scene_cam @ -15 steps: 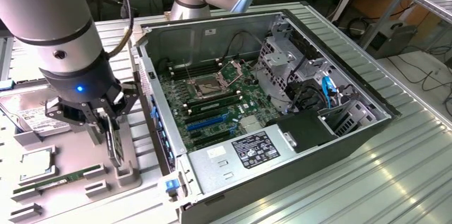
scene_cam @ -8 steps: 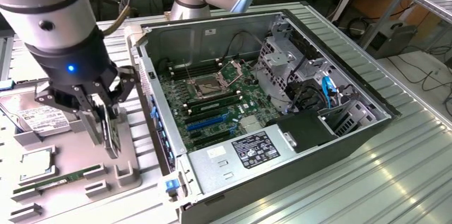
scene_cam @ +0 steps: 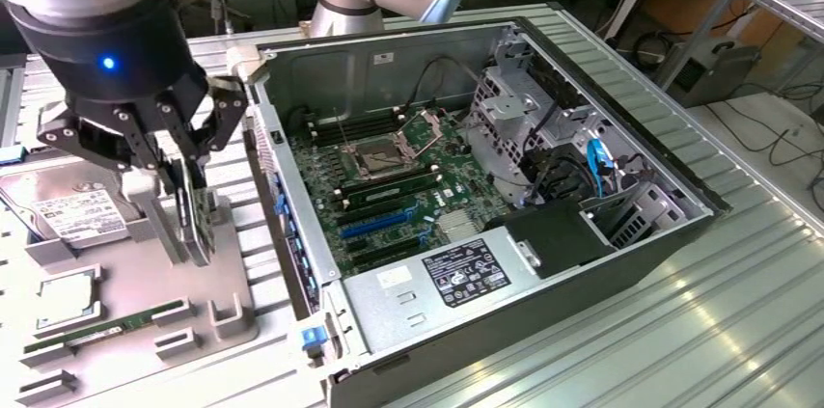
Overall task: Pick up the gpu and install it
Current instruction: 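Pick up the gpu and move the gpu toward the slot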
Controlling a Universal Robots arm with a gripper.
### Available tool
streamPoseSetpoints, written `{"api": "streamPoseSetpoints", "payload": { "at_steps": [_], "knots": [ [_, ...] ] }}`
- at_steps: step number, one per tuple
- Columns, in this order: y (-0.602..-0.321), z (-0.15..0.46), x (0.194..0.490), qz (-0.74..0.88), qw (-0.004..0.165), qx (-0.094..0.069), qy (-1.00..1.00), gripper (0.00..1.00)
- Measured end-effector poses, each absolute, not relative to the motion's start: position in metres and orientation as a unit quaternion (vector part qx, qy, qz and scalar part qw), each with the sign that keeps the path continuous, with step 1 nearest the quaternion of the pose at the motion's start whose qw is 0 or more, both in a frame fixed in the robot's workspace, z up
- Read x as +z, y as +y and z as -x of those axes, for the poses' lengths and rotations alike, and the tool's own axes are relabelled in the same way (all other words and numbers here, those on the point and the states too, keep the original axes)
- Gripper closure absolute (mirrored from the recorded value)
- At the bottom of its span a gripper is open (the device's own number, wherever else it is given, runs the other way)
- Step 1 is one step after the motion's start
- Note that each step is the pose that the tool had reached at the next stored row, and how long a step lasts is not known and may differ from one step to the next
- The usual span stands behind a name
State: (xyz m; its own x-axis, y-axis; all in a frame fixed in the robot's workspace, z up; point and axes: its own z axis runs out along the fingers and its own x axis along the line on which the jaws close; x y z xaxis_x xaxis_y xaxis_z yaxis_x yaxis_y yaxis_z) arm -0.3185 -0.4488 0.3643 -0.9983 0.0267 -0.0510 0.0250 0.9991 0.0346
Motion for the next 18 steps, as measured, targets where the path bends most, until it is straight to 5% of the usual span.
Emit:
{"api": "streamPoseSetpoints", "payload": {
  "at_steps": [18],
  "knots": [
    [-0.469, 0.258, 0.448, -0.013, 0.016, 0.017, 1.0, 0.74]
  ]
}}
